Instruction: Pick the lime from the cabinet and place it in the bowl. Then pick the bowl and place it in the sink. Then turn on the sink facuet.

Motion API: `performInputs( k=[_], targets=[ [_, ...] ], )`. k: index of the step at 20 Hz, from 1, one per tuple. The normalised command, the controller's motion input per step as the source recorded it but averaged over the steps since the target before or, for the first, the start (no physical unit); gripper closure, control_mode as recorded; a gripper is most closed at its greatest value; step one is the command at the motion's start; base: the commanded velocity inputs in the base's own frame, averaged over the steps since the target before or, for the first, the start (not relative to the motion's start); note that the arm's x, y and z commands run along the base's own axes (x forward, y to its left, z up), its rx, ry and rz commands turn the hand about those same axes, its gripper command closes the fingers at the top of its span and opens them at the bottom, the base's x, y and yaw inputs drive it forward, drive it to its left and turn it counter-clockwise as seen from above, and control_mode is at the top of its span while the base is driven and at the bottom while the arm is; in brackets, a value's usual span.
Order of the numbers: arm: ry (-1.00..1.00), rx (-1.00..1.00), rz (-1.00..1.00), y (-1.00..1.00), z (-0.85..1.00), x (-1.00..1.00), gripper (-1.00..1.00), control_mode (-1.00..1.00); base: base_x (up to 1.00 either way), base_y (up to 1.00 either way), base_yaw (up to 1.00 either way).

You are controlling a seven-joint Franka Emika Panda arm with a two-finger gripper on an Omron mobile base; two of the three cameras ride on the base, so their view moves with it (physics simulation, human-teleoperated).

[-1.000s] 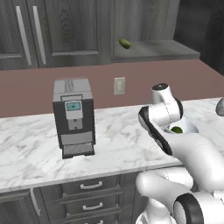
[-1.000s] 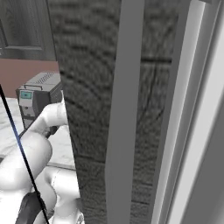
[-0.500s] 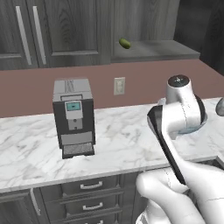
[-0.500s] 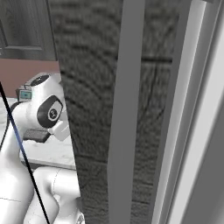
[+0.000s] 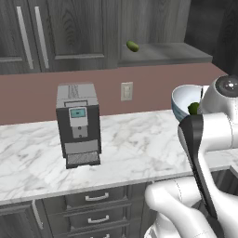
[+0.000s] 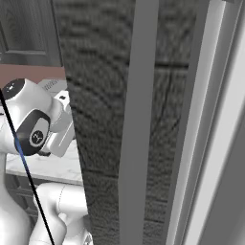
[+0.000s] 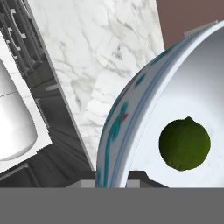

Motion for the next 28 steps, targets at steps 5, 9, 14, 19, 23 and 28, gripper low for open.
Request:
performInputs(
  k=[5,9,14,19,23,28],
  targets=[
    [-0.16,0.00,0.08,0.00,0.00,-0.44,1.00,-1.00,0.00,0.00,0.00],
    [0.00,-0.01,0.01,0.00,0.00,-0.06,1.00,-1.00,0.00,0.00,0.00],
    [0.01,-0.01,0.00,0.01,-0.01,-0.04,1.00,1.00,-0.43,0.04,0.01],
    [0.00,0.00,0.00,0.00,0.00,0.00,1.00,1.00,-0.98,0.16,0.06],
    [0.00,0.00,0.00,0.00,0.00,0.00,1.00,1.00,-0.86,0.39,0.11],
    [0.00,0.00,0.00,0.00,0.00,0.00,1.00,1.00,-0.83,0.40,0.09]
  ],
)
